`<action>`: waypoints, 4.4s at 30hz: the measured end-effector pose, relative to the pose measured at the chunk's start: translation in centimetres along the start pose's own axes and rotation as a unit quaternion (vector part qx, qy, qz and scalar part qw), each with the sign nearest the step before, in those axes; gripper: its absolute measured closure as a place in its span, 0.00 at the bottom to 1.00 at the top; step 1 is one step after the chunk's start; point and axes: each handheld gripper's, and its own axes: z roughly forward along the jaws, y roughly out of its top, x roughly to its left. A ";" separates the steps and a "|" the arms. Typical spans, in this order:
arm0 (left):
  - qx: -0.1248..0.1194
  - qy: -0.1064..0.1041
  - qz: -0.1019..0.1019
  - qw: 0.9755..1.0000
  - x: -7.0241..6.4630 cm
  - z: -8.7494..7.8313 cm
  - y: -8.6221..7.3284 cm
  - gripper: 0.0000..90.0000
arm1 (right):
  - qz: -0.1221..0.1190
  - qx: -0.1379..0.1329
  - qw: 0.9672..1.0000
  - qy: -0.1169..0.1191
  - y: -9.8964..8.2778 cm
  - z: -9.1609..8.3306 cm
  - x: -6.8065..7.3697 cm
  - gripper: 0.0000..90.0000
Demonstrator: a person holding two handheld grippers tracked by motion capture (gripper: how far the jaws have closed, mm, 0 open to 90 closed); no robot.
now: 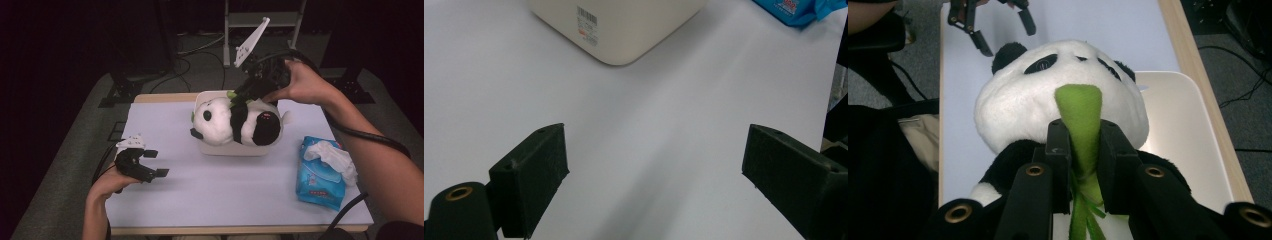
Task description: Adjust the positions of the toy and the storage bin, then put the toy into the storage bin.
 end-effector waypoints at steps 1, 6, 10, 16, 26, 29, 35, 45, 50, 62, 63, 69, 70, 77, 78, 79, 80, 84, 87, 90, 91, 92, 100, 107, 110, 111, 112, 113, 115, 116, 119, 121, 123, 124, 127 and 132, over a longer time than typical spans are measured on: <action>-0.002 0.000 -0.002 1.000 0.0 0.0 0.0 0.11 | 0.003 0.000 1.000 0.000 0.1 0.0 -0.3 0.85; -0.003 0.000 -0.007 1.000 0.2 -0.1 -0.2 0.11 | 0.008 0.010 1.000 -0.002 0.5 0.5 -1.9 0.85; -0.002 -0.001 -0.008 1.000 0.2 0.0 -0.2 0.11 | 0.017 0.018 1.000 -0.001 0.7 1.0 -3.2 0.85; -0.003 0.000 -0.009 1.000 0.4 -0.1 -0.3 0.11 | 0.033 0.022 0.999 -0.002 0.3 1.7 -5.4 0.85; -0.003 0.001 -0.013 1.000 0.5 -0.1 -0.4 0.11 | 0.048 0.034 0.998 -0.003 -0.4 3.3 -7.9 0.85; -0.004 0.000 -0.015 1.000 0.6 -0.1 -0.5 0.11 | 0.052 0.033 0.998 0.001 -0.6 4.0 -8.5 0.85; -0.004 0.001 -0.016 1.000 0.7 -0.1 -0.6 0.11 | 0.064 0.039 0.997 0.007 -1.0 5.4 -9.7 0.85; -0.005 -0.001 -0.020 1.000 1.0 -0.1 -0.8 0.11 | 0.085 0.045 0.995 0.018 -2.1 8.4 -10.8 0.85; -0.005 -0.001 -0.020 1.000 0.9 -0.1 -0.8 0.11 | 0.083 0.053 0.995 0.025 -2.4 9.8 -10.6 0.85; -0.001 -0.001 -0.018 1.000 0.8 0.0 -0.8 0.11 | 0.091 0.055 0.994 0.028 -3.1 11.5 -10.4 0.85; -0.001 -0.002 -0.019 1.000 0.7 0.1 -0.8 0.11 | 0.092 0.054 0.994 0.031 -3.2 11.7 -10.4 0.84; -0.001 -0.001 -0.018 1.000 0.6 0.0 -0.7 0.11 | 0.099 0.059 0.993 0.031 -4.1 12.8 -10.1 0.84; -0.002 -0.002 -0.018 1.000 0.6 -0.1 -0.7 0.11 | 0.099 0.061 0.993 0.033 -4.4 13.1 -10.1 0.84; -0.001 -0.002 -0.016 1.000 0.5 0.0 -0.7 0.11 | 0.109 0.063 0.991 0.036 -5.9 14.0 -10.0 0.83; -0.003 -0.002 -0.018 1.000 0.5 0.1 -0.7 0.11 | 0.110 0.065 0.991 0.036 -6.0 14.1 -9.9 0.83; -0.003 -0.002 -0.017 1.000 0.5 0.1 -0.7 0.11 | 0.112 0.067 0.991 0.035 -6.1 14.2 -9.9 0.82; -0.003 -0.002 -0.018 1.000 0.5 0.1 -0.7 0.11 | 0.112 0.069 0.991 0.036 -6.3 14.2 -9.9 0.81; -0.002 -0.002 -0.018 1.000 0.5 0.1 -0.7 0.11 | 0.114 0.075 0.990 0.035 -6.7 14.1 -9.8 0.77; -0.002 -0.004 -0.015 1.000 0.4 0.1 -0.6 0.11 | 0.118 0.079 0.989 0.033 -7.1 13.8 -9.7 0.75; -0.003 -0.004 -0.016 1.000 0.3 0.2 -0.6 0.11 | 0.129 0.070 0.988 0.038 -7.5 13.1 -9.8 0.74; -0.003 -0.004 -0.016 1.000 0.3 0.2 -0.6 0.11 | 0.137 0.065 0.988 0.040 -7.6 12.7 -9.8 0.73; -0.003 -0.004 -0.015 1.000 0.3 0.2 -0.6 0.11 | 0.139 0.065 0.987 0.039 -7.7 12.5 -9.7 0.73; 0.001 -0.004 -0.010 1.000 0.3 0.3 -0.5 0.11 | 0.146 0.058 0.987 0.034 -8.7 10.6 -9.2 0.67; 0.001 -0.004 -0.011 1.000 0.5 0.3 -0.6 0.11 | 0.153 0.040 0.987 0.032 -9.5 8.9 -9.0 0.64; -0.001 -0.004 -0.011 1.000 0.5 0.3 -0.5 0.11 | 0.156 0.033 0.987 0.031 -9.9 8.4 -8.8 0.63; -0.001 -0.003 -0.011 1.000 0.4 0.3 -0.5 0.11 | 0.157 0.032 0.987 0.032 -9.9 8.2 -8.7 0.62; -0.001 -0.003 -0.011 1.000 0.4 0.2 -0.5 0.11 | 0.158 0.028 0.987 0.032 -10.0 8.0 -8.6 0.61; -0.001 -0.003 -0.010 1.000 0.5 0.2 -0.5 0.11 | 0.158 0.027 0.987 0.030 -10.1 7.7 -8.5 0.61; -0.003 -0.003 -0.011 1.000 0.5 0.1 -0.5 0.11 | 0.161 0.022 0.986 0.031 -10.4 7.3 -8.3 0.60; -0.003 -0.003 -0.011 1.000 0.5 0.1 -0.6 0.11 | 0.166 0.019 0.985 0.031 -10.6 7.0 -8.2 0.60; -0.003 -0.003 -0.012 1.000 0.6 0.1 -0.6 0.11 | 0.162 0.018 0.986 0.028 -11.0 6.5 -7.8 0.58; -0.002 -0.004 -0.011 1.000 0.6 0.2 -0.6 0.11 | 0.162 0.019 0.986 0.024 -11.4 6.1 -7.4 0.57; 0.000 -0.005 -0.010 1.000 0.6 0.3 -0.6 0.11 | 0.166 0.019 0.986 0.021 -11.7 5.7 -7.2 0.55; 0.001 -0.005 -0.011 1.000 0.6 0.4 -0.6 0.11 | 0.166 0.014 0.986 0.020 -12.0 5.5 -7.0 0.55; 0.001 -0.006 -0.012 1.000 0.7 0.5 -0.6 0.11 | 0.167 0.005 0.986 0.017 -13.0 4.8 -6.2 0.55; 0.000 -0.005 -0.013 1.000 0.5 0.4 -0.7 0.11 | 0.171 -0.015 0.985 0.012 -14.5 4.0 -5.0 0.55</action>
